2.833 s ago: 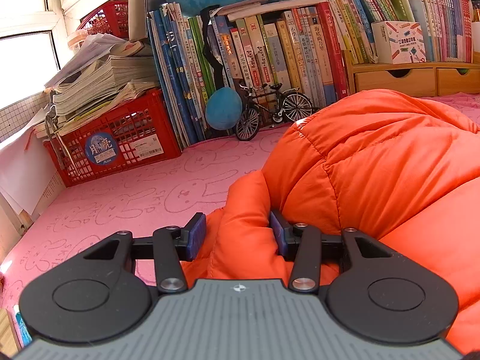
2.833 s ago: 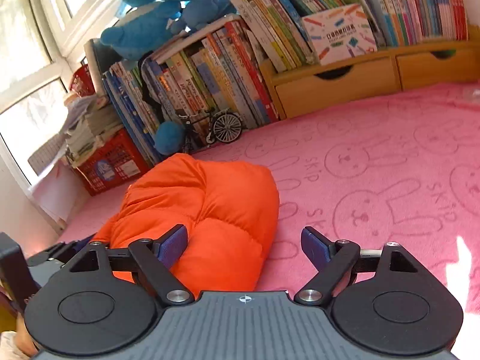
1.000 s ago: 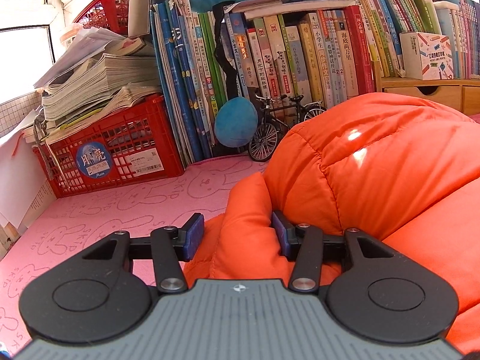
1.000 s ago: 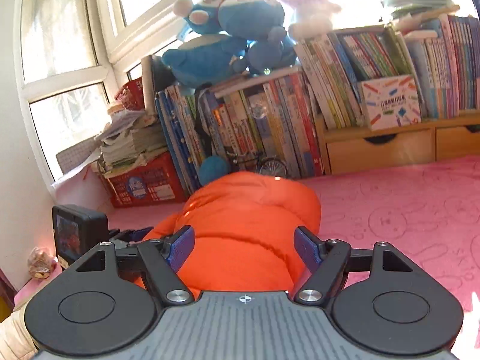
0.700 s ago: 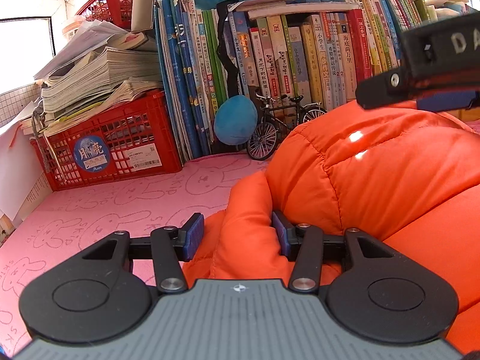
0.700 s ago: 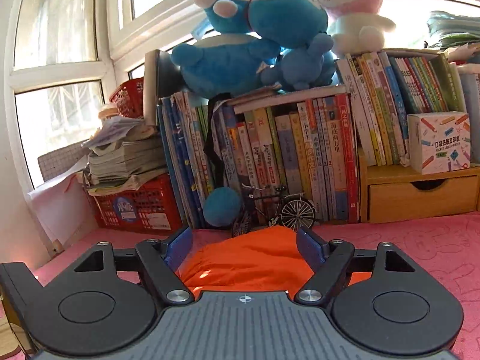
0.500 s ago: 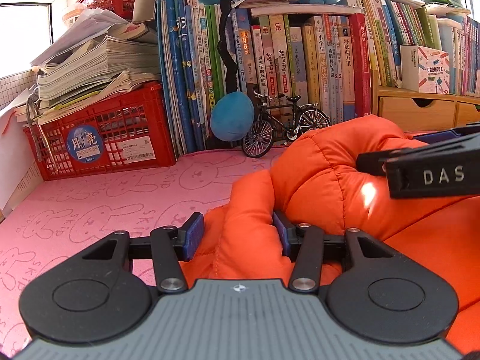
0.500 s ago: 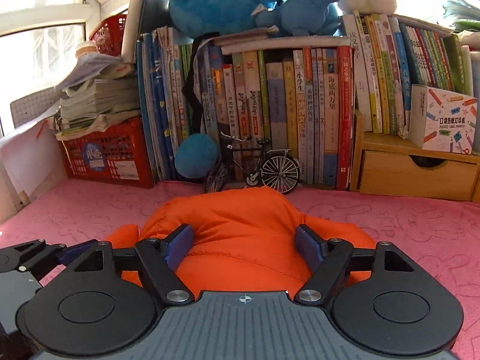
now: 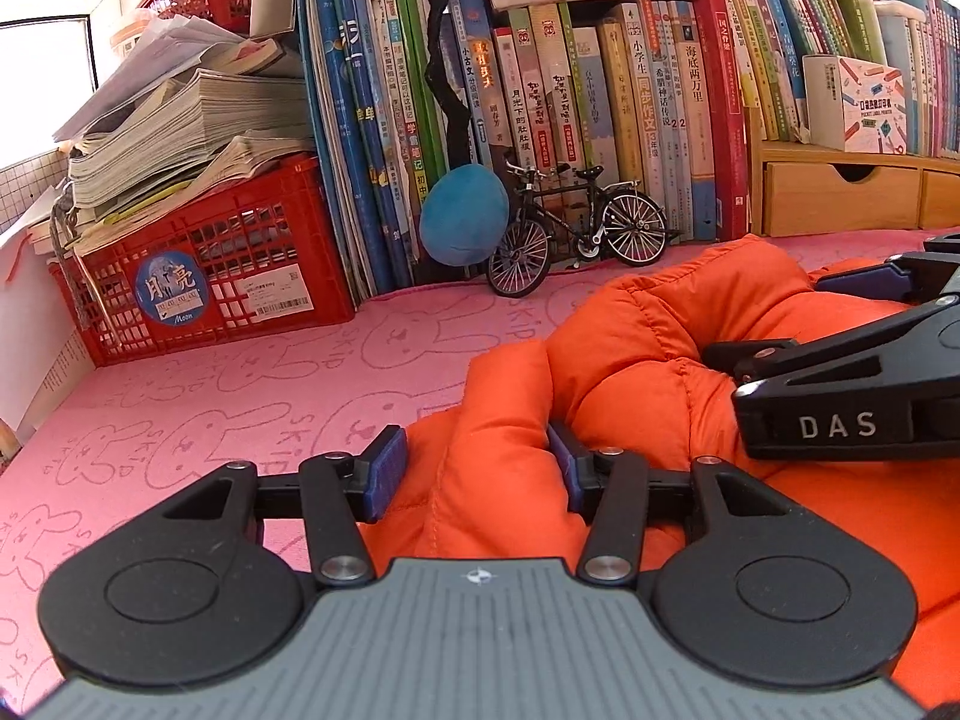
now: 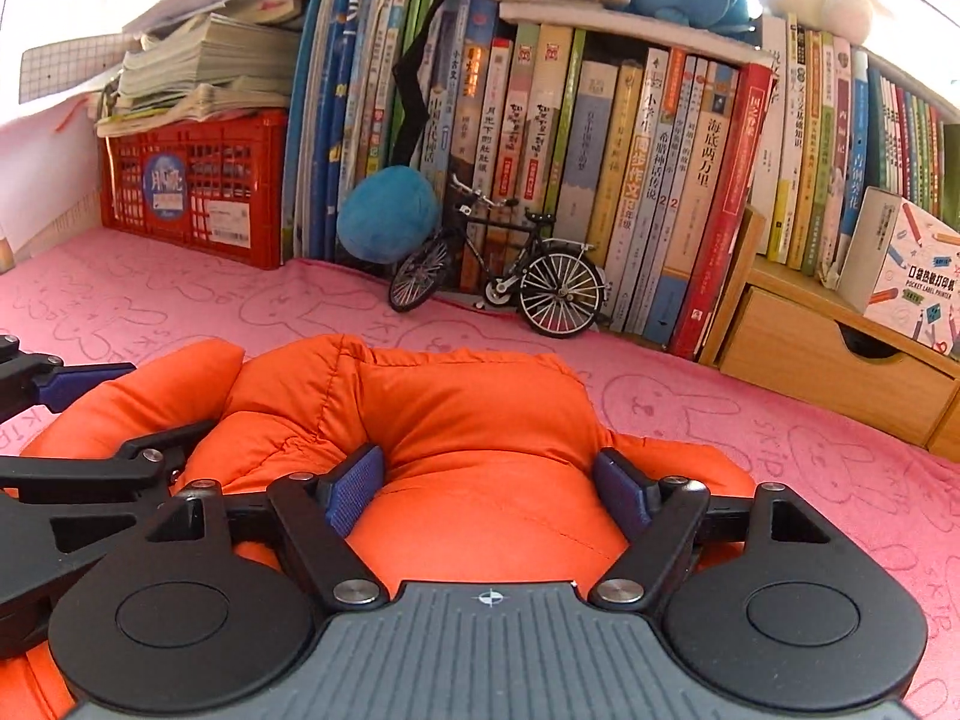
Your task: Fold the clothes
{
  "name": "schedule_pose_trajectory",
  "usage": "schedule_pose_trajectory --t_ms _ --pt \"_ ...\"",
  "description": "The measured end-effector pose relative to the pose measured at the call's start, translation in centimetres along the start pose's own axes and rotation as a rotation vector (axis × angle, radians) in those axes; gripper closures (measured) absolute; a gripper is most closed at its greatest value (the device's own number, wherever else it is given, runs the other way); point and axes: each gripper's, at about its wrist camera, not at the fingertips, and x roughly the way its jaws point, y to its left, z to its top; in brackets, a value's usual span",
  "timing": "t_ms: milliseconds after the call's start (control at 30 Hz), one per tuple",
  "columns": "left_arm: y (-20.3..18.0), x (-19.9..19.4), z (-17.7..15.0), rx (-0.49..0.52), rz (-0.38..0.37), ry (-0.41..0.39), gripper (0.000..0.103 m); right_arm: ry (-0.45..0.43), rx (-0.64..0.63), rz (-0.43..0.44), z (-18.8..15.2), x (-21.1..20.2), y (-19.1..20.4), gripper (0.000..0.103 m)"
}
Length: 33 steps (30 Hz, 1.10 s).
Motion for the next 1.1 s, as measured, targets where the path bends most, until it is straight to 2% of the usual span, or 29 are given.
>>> schedule_pose_trajectory --t_ms 133,200,267,367,467,533,567,633,767,833,933,1067,1100 --pt "0.5 -3.6 0.3 0.085 0.047 -0.053 0.045 -0.02 0.105 0.082 0.1 -3.7 -1.8 0.021" --pt "1.2 -5.9 0.6 0.081 0.019 -0.072 0.044 -0.029 0.137 0.166 -0.2 -6.8 -2.5 0.014" --pt "2.0 -7.6 0.2 0.031 -0.011 -0.064 0.044 -0.033 0.106 0.234 -0.8 -9.7 -2.8 0.014" --pt "3.2 -10.3 -0.4 -0.045 -0.057 -0.052 0.043 -0.046 0.05 0.278 -2.1 -13.3 -2.7 0.013" --pt "3.4 -12.7 -1.8 -0.066 -0.113 -0.022 0.036 -0.047 0.004 0.317 -3.6 -16.3 -2.6 0.011" --pt "3.0 -13.7 -2.5 -0.035 -0.134 0.043 0.028 -0.034 -0.021 0.343 -4.7 -17.8 -2.5 0.01" --pt "2.9 -14.2 -2.9 -0.019 -0.144 0.075 0.028 -0.026 -0.03 0.35 -5.1 -18.3 -2.4 0.01" --pt "2.7 -15.3 -3.5 -0.004 -0.172 0.084 0.028 -0.009 -0.044 0.361 -6.0 -19.2 -2.2 0.009" --pt "2.7 -16.8 -4.1 0.001 -0.175 0.07 0.027 0.007 -0.069 0.347 -7.4 -20.4 -1.8 0.007" --pt "3.2 -17.1 -4.3 -0.015 -0.144 0.048 0.024 -0.007 -0.083 0.315 -7.9 -20.7 -1.7 0.006" --pt "3.7 -16.8 -4.9 -0.018 -0.12 0.058 0.024 -0.03 -0.136 0.238 -9.0 -21.0 -1.1 0.006" --pt "2.4 -16.8 -5.9 0.02 -0.202 0.086 0.024 -0.077 -0.277 0.122 -11.5 -21.4 1.5 0.008" --pt "1.8 -16.7 -6.3 0.033 -0.214 0.09 0.024 -0.087 -0.289 0.096 -11.9 -21.2 2.0 0.012"
